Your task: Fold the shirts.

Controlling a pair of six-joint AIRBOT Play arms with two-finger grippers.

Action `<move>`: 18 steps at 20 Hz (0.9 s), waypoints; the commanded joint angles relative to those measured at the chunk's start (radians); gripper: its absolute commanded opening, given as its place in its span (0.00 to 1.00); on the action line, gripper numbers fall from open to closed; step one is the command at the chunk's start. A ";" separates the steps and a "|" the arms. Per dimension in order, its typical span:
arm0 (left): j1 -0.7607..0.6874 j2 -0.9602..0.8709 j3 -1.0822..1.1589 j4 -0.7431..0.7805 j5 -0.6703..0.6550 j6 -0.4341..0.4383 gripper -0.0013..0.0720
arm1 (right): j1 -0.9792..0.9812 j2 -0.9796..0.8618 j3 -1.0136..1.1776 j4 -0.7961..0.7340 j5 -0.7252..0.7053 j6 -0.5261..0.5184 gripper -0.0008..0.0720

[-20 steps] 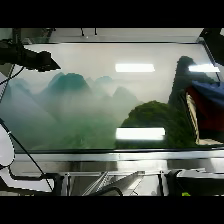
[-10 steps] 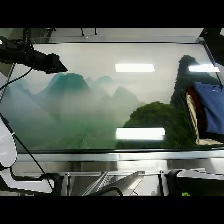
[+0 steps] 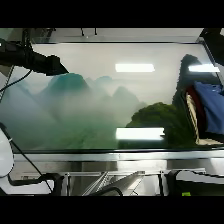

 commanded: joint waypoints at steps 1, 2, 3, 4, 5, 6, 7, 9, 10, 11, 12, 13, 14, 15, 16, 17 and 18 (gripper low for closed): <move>-0.023 0.203 -0.298 0.000 0.103 0.012 0.03 | 0.271 0.142 -0.225 0.023 -0.173 -0.119 0.04; -0.030 0.278 -0.415 -0.013 0.121 0.026 0.03 | 0.344 0.203 -0.340 0.024 -0.217 -0.139 0.04; -0.032 0.358 -0.543 -0.025 0.124 0.043 0.03 | 0.419 0.272 -0.472 0.025 -0.257 -0.150 0.04; -0.033 0.439 -0.669 -0.025 0.124 0.043 0.03 | 0.491 0.337 -0.598 0.027 -0.305 -0.158 0.04; -0.033 0.512 -0.778 -0.024 0.129 0.044 0.03 | 0.566 0.403 -0.726 0.029 -0.362 -0.159 0.04; -0.032 0.578 -0.877 -0.024 0.144 0.044 0.03 | 0.623 0.452 -0.825 0.029 -0.406 -0.158 0.04; -0.032 0.641 -0.968 -0.024 0.164 0.043 0.03 | 0.668 0.482 -0.899 0.029 -0.438 -0.158 0.04; -0.032 0.729 -1.086 -0.026 0.177 0.043 0.03 | 0.719 0.496 -0.977 0.029 -0.454 -0.159 0.04; -0.032 0.757 -1.122 -0.026 0.175 0.043 0.03 | 0.728 0.489 -0.982 0.029 -0.453 -0.159 0.04; -0.032 0.779 -1.144 -0.025 0.175 0.043 0.03 | 0.734 0.482 -0.982 0.033 -0.455 -0.163 0.04; -0.032 0.797 -1.163 -0.024 0.178 0.043 0.03 | 0.733 0.480 -0.982 0.035 -0.456 -0.163 0.04; -0.032 0.811 -1.175 -0.023 0.177 0.043 0.03 | 0.733 0.480 -0.982 0.035 -0.456 -0.162 0.04; -0.032 0.823 -1.186 -0.022 0.178 0.043 0.03 | 0.733 0.480 -0.982 0.036 -0.455 -0.162 0.04; -0.032 0.830 -1.195 -0.022 0.178 0.043 0.03 | 0.733 0.481 -0.982 0.035 -0.451 -0.163 0.04; -0.032 0.830 -1.200 -0.022 0.176 0.043 0.03 | 0.733 0.480 -0.982 0.035 -0.453 -0.162 0.04; -0.033 0.830 -1.201 -0.021 0.171 0.043 0.03 | 0.733 0.480 -0.982 0.035 -0.453 -0.162 0.04; -0.033 0.830 -1.200 -0.022 0.168 0.043 0.03 | 0.733 0.480 -0.982 0.036 -0.453 -0.162 0.04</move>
